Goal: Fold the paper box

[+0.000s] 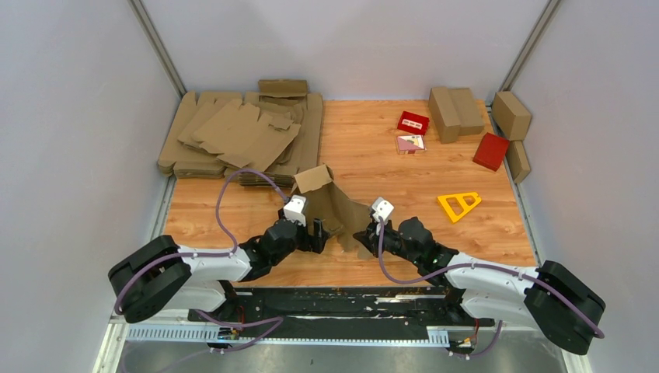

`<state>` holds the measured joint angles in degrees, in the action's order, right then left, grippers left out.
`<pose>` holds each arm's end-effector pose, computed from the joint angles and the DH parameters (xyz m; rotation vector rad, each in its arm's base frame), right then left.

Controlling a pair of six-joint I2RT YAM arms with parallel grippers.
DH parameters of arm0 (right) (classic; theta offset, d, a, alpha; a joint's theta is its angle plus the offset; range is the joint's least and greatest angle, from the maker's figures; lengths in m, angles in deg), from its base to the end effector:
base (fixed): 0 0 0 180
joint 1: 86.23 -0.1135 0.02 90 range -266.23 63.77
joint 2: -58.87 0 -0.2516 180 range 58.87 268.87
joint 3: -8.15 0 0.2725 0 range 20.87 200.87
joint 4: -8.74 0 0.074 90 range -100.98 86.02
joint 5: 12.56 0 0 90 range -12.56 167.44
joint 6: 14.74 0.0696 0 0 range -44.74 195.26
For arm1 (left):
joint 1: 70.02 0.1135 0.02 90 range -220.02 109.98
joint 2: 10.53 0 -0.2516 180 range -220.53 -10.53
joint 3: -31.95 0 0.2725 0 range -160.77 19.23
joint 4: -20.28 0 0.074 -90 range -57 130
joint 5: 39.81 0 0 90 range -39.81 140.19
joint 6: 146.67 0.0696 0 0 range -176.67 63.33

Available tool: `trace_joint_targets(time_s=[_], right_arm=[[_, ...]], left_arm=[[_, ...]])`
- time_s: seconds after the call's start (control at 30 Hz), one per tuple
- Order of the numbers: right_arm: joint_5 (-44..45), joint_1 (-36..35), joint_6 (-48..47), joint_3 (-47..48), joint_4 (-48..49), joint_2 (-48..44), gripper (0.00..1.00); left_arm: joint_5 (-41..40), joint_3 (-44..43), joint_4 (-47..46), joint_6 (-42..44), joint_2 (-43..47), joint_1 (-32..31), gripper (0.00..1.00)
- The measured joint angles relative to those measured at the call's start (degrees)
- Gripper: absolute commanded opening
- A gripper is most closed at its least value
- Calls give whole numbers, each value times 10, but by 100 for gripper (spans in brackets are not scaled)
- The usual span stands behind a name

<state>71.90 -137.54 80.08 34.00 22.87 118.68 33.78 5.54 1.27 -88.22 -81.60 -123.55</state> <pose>0.1537 0.2027 0.1301 -0.8463 1.7991 0.7415 0.1698 -0.1967 0.0990 0.2086 2.0508 -0.6551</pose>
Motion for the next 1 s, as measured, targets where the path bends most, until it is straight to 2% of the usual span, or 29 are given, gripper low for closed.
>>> trace_joint_targets(time_s=[0.27,0.53,1.0], right_arm=[[0,0,0,0,0,0,0],[-2,0,0,0,0,0,0],[-5,0,0,0,0,3,0]], left_arm=[[5,-7,10,2,-5,0,94],[24,-7,4,15,-5,0,100],[52,5,-21,23,13,12,100]])
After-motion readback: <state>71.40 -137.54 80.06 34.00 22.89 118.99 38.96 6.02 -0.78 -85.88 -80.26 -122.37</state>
